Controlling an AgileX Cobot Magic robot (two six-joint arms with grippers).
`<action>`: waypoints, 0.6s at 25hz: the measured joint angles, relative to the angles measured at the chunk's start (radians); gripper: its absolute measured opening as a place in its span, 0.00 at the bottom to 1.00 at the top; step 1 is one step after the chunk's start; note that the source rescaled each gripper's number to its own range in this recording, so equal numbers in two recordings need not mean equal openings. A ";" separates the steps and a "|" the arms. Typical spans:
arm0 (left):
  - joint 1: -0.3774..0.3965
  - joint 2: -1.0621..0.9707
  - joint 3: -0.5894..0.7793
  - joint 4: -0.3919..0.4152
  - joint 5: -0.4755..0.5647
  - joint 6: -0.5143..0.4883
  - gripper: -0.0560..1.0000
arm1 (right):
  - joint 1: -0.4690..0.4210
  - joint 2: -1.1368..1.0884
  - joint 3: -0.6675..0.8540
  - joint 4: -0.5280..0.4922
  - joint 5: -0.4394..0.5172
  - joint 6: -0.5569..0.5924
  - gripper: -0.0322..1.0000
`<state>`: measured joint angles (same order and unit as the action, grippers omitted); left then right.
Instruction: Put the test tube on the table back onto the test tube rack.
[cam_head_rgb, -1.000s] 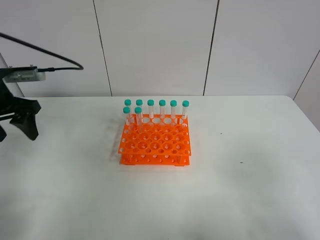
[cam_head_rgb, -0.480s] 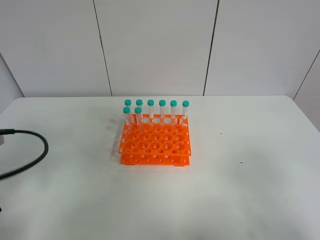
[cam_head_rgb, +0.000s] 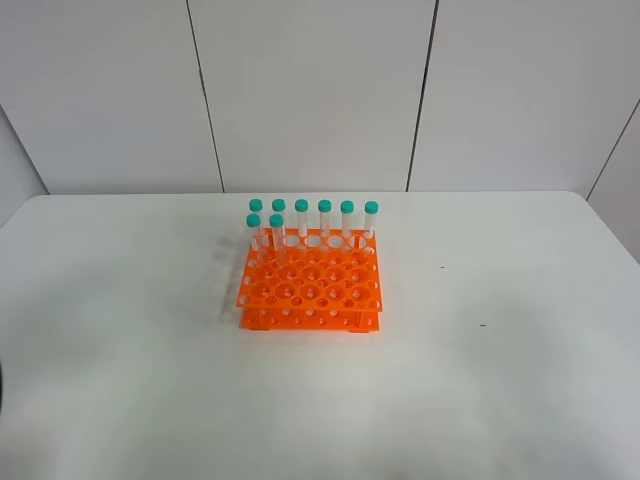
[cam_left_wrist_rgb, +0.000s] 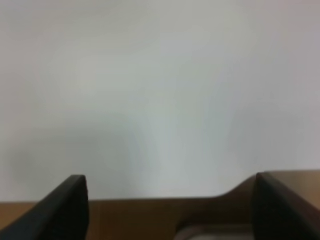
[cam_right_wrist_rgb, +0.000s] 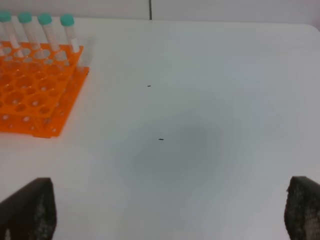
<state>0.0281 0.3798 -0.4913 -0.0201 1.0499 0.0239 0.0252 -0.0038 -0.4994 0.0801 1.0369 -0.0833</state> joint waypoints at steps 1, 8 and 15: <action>0.000 -0.025 0.002 0.000 0.000 0.000 0.95 | 0.000 0.000 0.000 0.000 0.000 0.000 1.00; 0.000 -0.271 0.005 0.001 0.000 0.000 0.95 | 0.000 0.000 0.000 0.000 0.000 0.000 1.00; 0.000 -0.384 0.005 0.001 0.003 0.000 0.95 | 0.000 0.000 0.000 0.000 0.000 0.000 1.00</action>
<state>0.0281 -0.0042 -0.4867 -0.0193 1.0528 0.0239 0.0252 -0.0038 -0.4994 0.0801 1.0369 -0.0833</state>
